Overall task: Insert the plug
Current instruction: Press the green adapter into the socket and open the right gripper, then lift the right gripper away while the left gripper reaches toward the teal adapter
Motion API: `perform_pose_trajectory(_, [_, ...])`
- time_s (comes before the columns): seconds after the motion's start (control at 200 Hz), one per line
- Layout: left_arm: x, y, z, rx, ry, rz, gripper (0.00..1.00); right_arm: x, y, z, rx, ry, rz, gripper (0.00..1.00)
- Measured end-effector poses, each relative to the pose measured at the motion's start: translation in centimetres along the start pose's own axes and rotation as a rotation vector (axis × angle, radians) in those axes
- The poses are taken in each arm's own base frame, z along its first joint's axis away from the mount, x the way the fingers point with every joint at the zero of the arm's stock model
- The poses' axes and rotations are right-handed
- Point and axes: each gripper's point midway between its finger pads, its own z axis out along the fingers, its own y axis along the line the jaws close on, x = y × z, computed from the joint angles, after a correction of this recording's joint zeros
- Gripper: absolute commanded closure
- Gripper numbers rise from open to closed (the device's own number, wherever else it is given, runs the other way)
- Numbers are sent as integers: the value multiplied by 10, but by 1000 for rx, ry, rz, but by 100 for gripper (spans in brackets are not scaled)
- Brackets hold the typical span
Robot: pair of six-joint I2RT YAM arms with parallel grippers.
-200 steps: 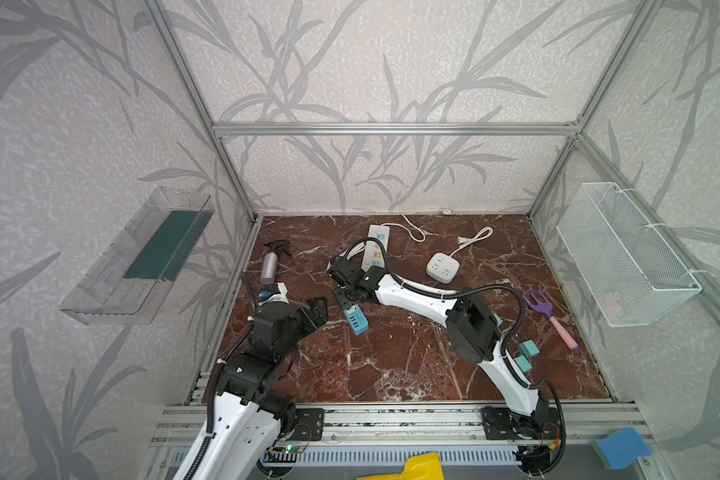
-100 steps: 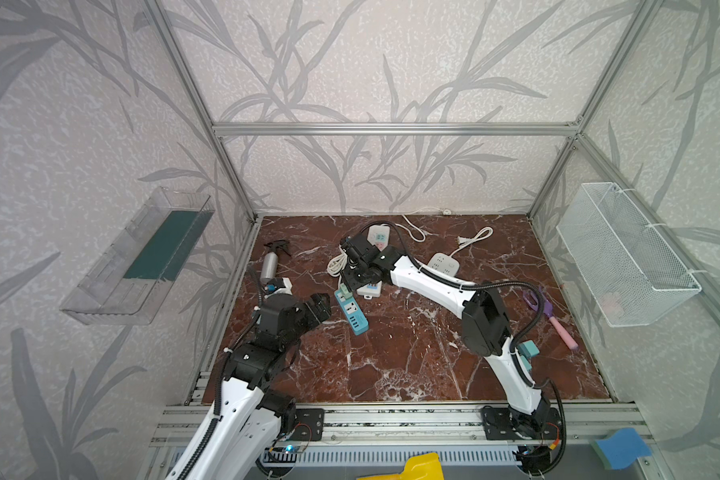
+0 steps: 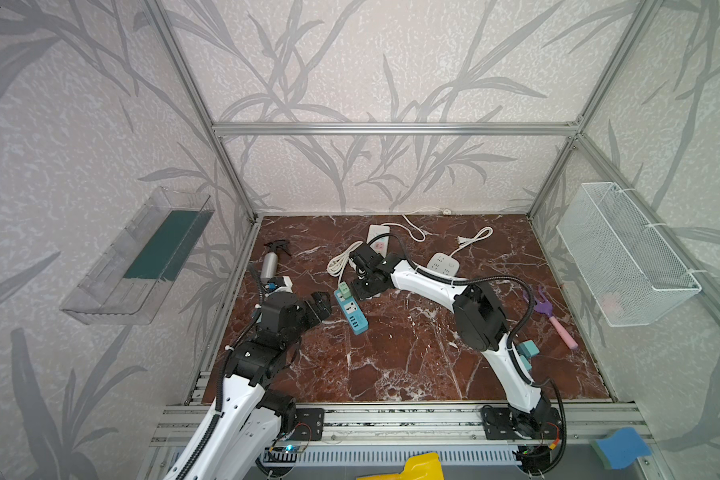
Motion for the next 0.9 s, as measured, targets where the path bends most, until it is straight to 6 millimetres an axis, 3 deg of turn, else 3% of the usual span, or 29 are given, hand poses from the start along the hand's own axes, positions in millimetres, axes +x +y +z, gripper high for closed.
perform_pose_trajectory(0.185, [-1,0,-3,-5,4,-11,2,-4,2,-7,-9,-13,-5,43])
perform_pose_trajectory(0.405, [-6,-4,-7,-2,-6,-15,2,-32,22,-50,-71,-119,-32,41])
perform_pose_trajectory(0.535, [-5,-2,-5,-12,0,-16,2,-46,31,-60,-98,-156,-47,41])
perform_pose_trajectory(0.675, [-3,-1,-2,-23,11,-15,2,-48,32,-54,-99,-153,-52,41])
perform_pose_trajectory(0.9, [-3,-1,2,-24,18,-17,2,-38,22,-17,-62,-95,-43,44])
